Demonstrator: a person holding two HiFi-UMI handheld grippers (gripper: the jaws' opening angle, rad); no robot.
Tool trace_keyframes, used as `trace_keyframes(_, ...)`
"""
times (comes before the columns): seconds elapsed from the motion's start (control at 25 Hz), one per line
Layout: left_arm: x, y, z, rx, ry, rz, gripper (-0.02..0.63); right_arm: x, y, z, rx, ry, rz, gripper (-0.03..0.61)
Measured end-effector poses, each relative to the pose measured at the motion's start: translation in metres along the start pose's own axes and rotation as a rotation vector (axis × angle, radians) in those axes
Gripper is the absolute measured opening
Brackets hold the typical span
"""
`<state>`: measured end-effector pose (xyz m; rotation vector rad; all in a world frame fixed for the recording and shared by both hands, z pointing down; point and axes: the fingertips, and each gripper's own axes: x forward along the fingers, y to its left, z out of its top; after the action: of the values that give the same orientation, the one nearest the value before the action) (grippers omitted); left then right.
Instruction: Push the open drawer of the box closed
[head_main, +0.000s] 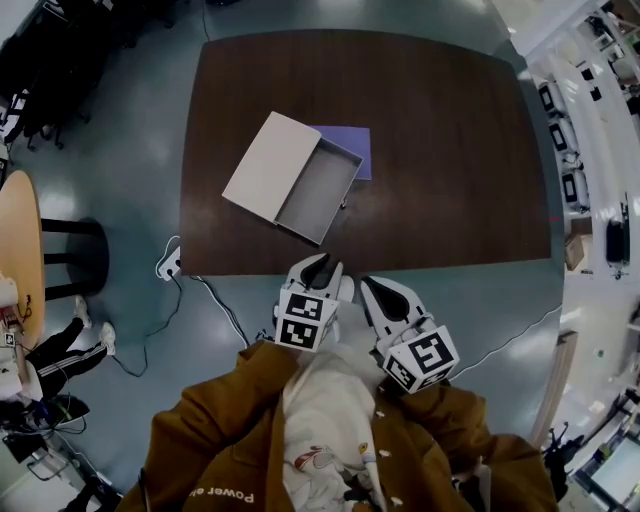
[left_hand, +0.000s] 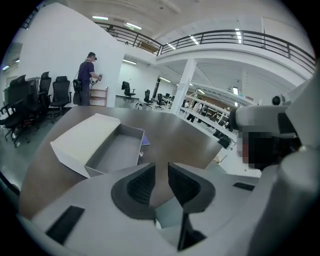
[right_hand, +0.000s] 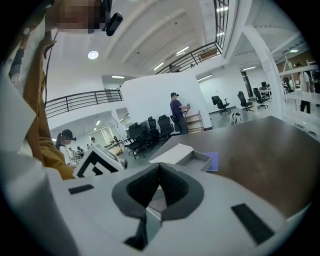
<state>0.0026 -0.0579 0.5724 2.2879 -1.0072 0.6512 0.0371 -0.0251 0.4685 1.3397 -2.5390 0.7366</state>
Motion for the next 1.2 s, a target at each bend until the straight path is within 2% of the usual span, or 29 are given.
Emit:
trace_keyframes(0.2, 0.026, 0.0, -0.017, -0.007, 0.067, -0.004, 0.072, 0.0, -0.012, -0.001, 0.013, 0.008, -0.008, 0.006)
trace_keyframes(0.32, 0.04, 0.005, -0.023, 0.023, 0.066, 0.014, 0.071, 0.002, -0.019, -0.002, 0.02, 0.013, -0.012, 0.006)
trace_keyframes(0.52, 0.067, 0.017, -0.037, 0.033, 0.083, 0.064, 0.008, 0.005, -0.032, -0.004, 0.031, 0.024, -0.013, 0.006)
trace_keyframes(0.68, 0.075, 0.021, -0.045, 0.029, 0.109, 0.103, 0.006, 0.008, -0.037, -0.005, 0.033, 0.037, -0.004, 0.006)
trace_keyframes(0.92, 0.09, 0.019, -0.047, 0.012, 0.129, 0.109, 0.006, 0.014, -0.05, -0.005, 0.02, 0.04, -0.003, 0.006)
trace_keyframes(1.2, 0.095, 0.016, -0.047, 0.004, 0.135, 0.126, 0.006, 0.025, -0.066, -0.023, -0.011, 0.058, -0.034, 0.006)
